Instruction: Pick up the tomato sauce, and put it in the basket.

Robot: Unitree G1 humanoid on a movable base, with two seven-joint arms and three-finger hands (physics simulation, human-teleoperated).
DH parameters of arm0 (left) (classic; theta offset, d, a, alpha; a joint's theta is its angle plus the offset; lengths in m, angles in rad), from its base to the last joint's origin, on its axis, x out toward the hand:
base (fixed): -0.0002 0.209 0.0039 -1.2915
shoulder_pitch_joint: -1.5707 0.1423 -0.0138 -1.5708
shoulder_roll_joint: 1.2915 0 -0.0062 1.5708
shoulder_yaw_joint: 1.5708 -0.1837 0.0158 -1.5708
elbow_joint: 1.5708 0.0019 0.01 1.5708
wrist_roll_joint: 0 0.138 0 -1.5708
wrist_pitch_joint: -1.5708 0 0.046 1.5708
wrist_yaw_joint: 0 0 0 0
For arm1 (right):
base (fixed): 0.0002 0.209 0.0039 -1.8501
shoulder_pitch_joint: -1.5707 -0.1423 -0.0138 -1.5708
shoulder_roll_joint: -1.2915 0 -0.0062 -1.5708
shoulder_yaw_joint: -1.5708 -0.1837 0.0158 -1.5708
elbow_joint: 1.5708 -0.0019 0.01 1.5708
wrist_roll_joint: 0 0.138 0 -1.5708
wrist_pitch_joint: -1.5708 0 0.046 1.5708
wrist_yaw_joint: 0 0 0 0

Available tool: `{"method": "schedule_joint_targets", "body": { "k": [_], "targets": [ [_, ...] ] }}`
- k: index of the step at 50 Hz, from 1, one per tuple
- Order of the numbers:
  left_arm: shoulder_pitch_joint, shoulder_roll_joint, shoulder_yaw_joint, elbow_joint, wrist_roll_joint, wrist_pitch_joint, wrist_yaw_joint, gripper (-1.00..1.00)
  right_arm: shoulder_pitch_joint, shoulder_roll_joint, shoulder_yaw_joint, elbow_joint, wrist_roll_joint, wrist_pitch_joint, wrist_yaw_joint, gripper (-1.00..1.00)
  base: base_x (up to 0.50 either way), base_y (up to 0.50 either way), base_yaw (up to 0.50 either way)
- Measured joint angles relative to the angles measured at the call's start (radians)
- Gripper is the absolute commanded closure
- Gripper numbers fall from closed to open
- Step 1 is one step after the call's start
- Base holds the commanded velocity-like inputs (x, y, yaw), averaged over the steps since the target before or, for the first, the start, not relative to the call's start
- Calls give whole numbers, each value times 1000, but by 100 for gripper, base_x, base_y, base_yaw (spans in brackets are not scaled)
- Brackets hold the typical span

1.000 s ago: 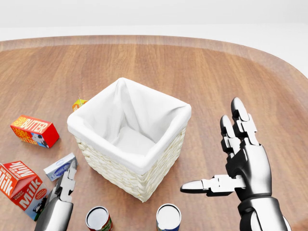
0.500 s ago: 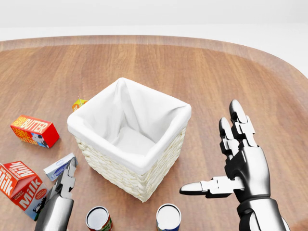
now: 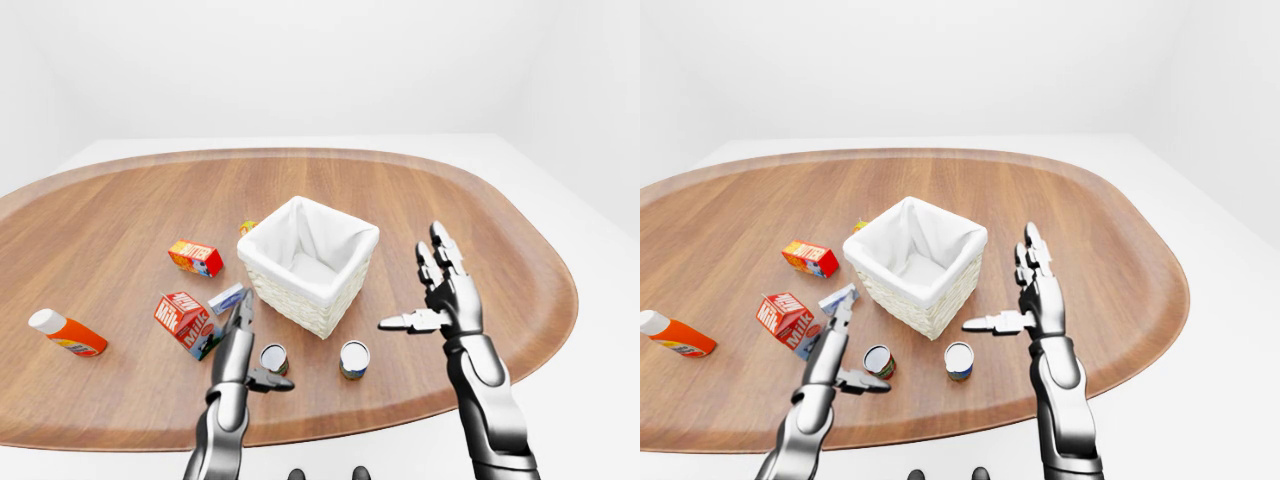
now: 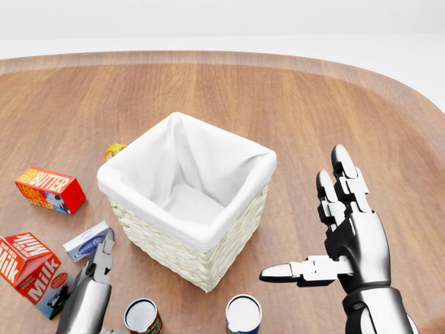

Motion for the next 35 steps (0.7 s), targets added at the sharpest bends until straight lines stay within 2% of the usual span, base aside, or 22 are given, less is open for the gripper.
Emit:
{"method": "schedule_joint_targets", "body": {
  "k": [35],
  "targets": [
    [-57,-2,-14,155,-13,-1,46,-97,-5,-1,-2,4,1,0,-2,-100,0,0,0]
  ]
}}
